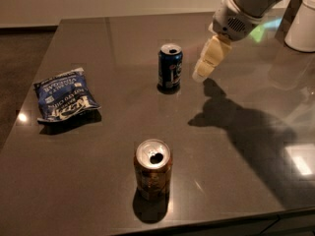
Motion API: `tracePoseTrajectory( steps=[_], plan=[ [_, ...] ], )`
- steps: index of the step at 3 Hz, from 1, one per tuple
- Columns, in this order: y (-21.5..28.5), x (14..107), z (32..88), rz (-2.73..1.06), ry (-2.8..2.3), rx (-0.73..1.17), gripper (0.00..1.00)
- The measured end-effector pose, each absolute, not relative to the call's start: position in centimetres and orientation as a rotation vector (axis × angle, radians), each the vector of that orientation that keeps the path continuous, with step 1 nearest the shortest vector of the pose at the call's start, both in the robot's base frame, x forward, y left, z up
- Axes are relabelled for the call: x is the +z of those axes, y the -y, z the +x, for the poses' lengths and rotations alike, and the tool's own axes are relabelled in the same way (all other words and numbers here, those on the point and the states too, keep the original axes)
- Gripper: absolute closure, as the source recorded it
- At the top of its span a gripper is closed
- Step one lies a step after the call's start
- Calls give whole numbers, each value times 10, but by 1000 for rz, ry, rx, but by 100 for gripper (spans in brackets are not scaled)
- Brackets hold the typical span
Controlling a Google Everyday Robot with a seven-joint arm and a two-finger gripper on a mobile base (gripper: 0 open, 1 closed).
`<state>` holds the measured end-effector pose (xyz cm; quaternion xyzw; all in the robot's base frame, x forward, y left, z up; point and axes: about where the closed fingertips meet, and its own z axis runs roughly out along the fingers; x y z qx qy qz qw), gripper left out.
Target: Move pepsi can near orange can
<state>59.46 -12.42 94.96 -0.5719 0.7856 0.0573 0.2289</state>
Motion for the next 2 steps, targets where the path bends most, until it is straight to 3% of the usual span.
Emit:
tracePoseTrajectory(
  steps=[2],
  plan=[
    [82, 929, 634, -1557, -2147, 277, 0]
  ],
)
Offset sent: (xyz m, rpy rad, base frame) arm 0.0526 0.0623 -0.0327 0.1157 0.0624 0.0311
